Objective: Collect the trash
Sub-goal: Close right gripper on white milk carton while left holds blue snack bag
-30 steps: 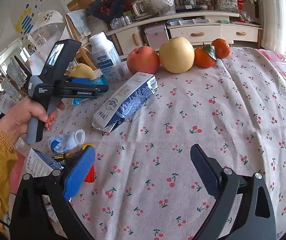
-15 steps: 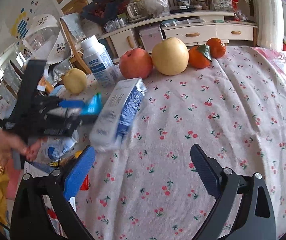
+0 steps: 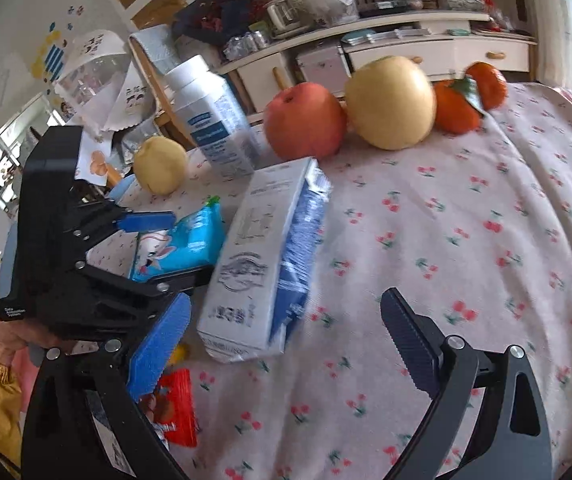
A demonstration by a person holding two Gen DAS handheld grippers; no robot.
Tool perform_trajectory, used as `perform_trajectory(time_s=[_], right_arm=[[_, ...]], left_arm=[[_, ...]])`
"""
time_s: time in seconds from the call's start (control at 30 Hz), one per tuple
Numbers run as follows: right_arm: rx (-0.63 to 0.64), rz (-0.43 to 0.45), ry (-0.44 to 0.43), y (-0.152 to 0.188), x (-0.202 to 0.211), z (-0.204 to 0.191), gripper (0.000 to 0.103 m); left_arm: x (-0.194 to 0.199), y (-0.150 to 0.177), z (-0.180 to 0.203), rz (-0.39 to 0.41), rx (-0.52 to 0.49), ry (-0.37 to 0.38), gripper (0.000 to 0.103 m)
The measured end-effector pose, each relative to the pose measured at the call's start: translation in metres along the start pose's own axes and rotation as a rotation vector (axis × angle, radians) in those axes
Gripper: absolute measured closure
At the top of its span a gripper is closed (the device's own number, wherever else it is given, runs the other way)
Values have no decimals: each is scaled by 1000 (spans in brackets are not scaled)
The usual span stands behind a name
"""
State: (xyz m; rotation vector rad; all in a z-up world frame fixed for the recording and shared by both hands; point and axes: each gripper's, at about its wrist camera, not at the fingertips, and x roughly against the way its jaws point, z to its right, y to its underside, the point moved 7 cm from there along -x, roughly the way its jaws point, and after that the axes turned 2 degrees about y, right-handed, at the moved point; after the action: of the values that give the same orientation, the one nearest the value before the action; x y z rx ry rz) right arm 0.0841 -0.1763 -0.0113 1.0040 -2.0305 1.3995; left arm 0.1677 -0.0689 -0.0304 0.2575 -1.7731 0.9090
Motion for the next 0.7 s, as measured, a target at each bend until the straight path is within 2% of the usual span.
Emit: perform_trajectory(time_s=[0.13, 0.27, 0.4, 0.67, 0.7], right_arm=[[24, -10, 22, -4, -16, -3, 8], [53, -9, 30, -11, -23, -8, 8], [92, -19, 46, -12, -28, -15, 8], [169, -29, 89, -9, -34, -21, 26], [184, -29, 89, -8, -34, -22, 32]], left_arm=[[-6, -2, -12, 12, 65, 20, 24], [-4, -6, -10, 41, 98, -14, 44], [-4, -4, -12, 66, 165, -81, 52], [11, 13, -32, 87, 358, -112, 56], [15, 16, -34, 96, 372, -121, 57]])
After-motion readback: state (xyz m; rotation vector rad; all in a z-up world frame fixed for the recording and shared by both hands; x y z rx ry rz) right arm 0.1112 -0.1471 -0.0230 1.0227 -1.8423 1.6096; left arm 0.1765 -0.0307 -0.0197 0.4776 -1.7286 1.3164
